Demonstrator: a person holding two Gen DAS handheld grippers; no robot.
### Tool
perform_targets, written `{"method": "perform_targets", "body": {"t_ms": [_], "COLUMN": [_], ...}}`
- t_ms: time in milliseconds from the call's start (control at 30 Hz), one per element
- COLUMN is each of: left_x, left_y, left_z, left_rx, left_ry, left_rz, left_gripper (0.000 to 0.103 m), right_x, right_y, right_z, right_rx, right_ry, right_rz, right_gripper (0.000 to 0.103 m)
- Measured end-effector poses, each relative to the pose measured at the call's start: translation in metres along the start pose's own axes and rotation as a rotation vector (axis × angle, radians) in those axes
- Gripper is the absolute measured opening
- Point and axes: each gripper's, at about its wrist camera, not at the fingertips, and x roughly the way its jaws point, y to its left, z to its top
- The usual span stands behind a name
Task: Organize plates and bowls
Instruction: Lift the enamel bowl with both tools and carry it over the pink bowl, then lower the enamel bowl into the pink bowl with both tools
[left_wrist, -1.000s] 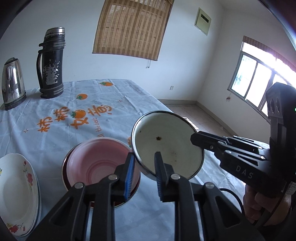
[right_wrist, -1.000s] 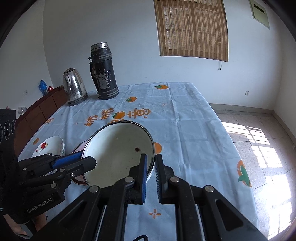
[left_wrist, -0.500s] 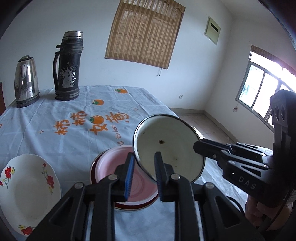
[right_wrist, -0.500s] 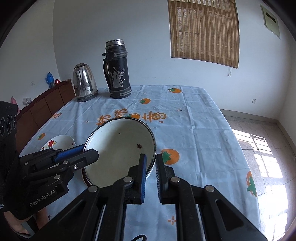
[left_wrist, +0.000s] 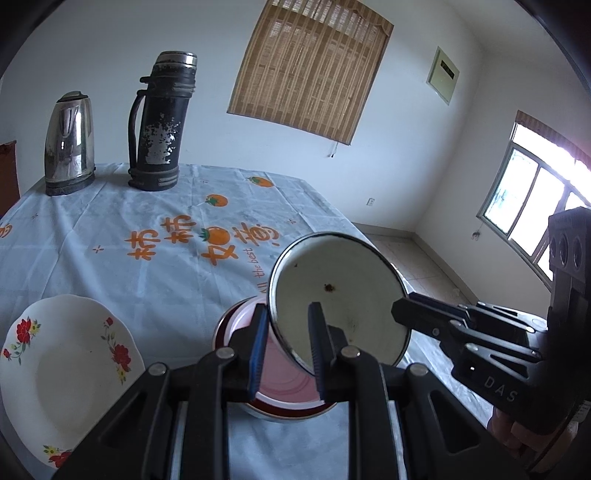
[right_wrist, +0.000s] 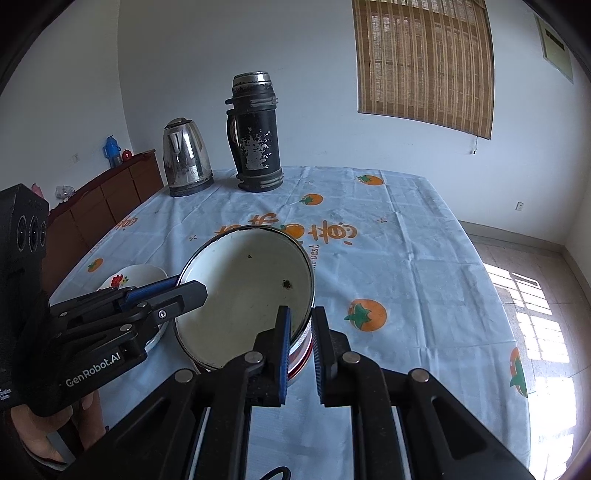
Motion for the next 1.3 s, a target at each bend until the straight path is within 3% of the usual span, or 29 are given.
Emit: {"method": "perform_targets", "body": {"t_ms": [467, 1000, 1300], "left_x": [0.007, 0.023, 0.028], "left_y": [0.016, 0.018, 0.024], "left_z": [-0.001, -0.006, -0.008], "left_rx": [-0.033, -0.016, -0.056], "left_ry": [0.026, 0.090, 0.131], "left_rz": [0.039, 0.063, 0.022], "left_gripper": [0.019, 0.019, 0.019], "right_x": [0.021, 0.042, 0.043], "right_y": [0.010, 0.008, 0.009], "right_z": [-0.003, -0.013, -0.011], "right_rx": [0.008, 0.013, -0.001], "right_ry": [0.056, 0.120, 0.138], "right_rz": [0.037, 0.020, 0.009], "right_gripper": [0.013, 0.013, 0.014]}}
